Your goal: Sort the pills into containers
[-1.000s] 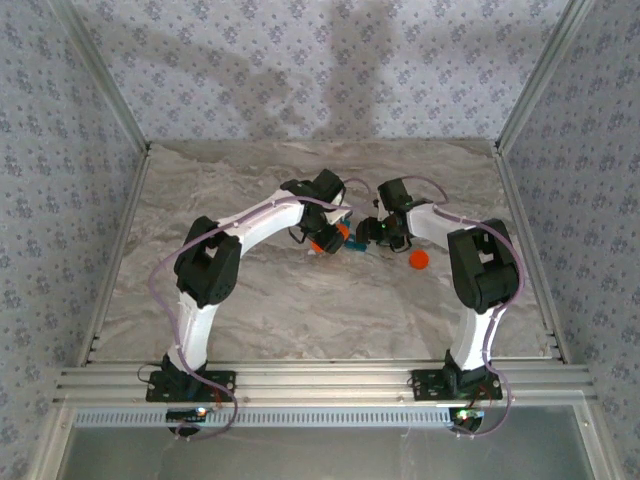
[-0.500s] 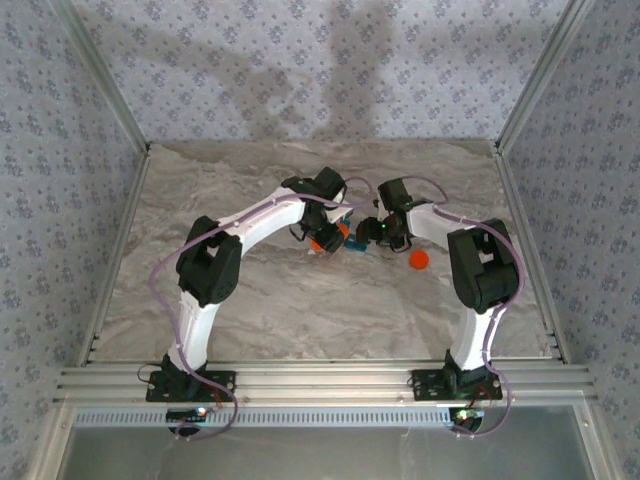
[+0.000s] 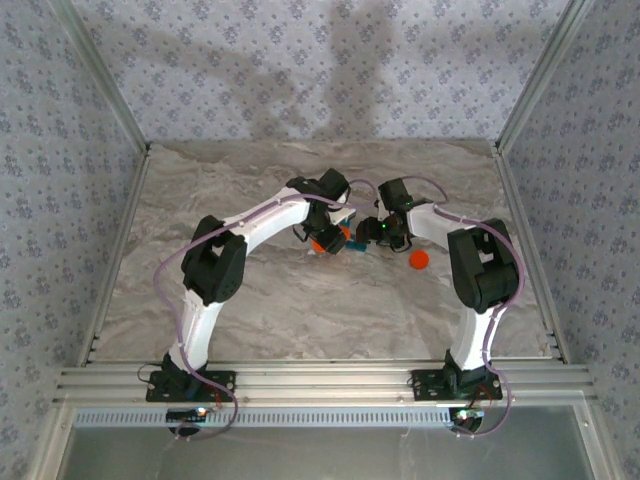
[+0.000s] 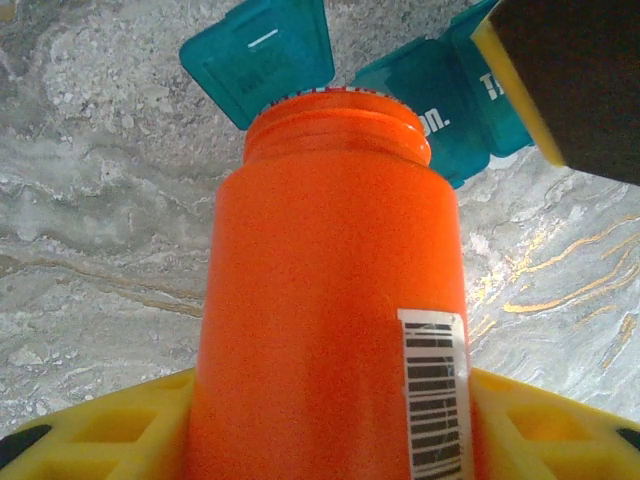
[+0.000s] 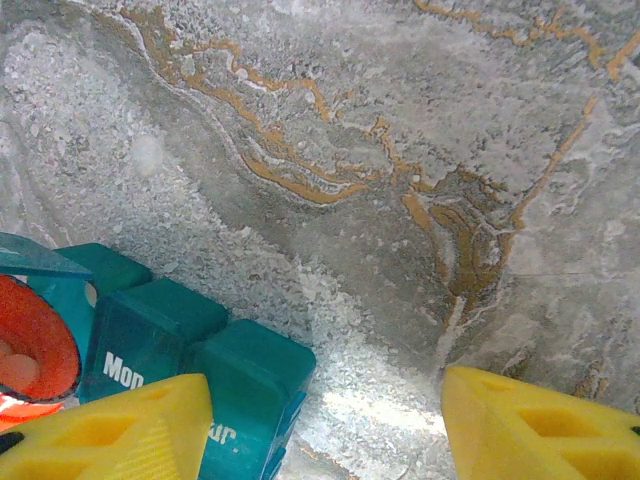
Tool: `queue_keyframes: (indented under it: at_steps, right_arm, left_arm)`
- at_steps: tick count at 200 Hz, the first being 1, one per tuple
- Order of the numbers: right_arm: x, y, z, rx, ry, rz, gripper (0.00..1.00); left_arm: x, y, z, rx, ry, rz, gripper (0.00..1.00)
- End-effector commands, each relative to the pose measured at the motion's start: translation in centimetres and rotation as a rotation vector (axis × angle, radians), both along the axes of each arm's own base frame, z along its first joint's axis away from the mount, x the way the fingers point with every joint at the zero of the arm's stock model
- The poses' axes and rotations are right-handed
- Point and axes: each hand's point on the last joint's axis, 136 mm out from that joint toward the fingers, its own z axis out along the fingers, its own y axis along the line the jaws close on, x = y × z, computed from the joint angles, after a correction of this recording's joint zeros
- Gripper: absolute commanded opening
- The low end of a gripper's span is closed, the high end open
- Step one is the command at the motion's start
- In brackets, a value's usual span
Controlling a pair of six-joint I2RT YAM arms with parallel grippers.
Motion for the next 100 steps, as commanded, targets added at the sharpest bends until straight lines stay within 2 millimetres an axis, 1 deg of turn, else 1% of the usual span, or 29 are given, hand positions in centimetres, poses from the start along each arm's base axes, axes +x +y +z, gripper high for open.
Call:
queue_keyframes:
  at_steps: [1,100]
  right_arm:
    - [-0.73,-0.69,-1.55,-0.032,0.062,-0.014,0.64]
    - [-0.77,-0.77,-1.6,-0.032,0.066,-0.015,0.64]
  left_arm:
    - [-0.26,0.07,0.1,0.019,0.001,-0.025,0.0]
    - [-0.26,-0.04,0.79,-0.1,-0.062,-0.005,0.0]
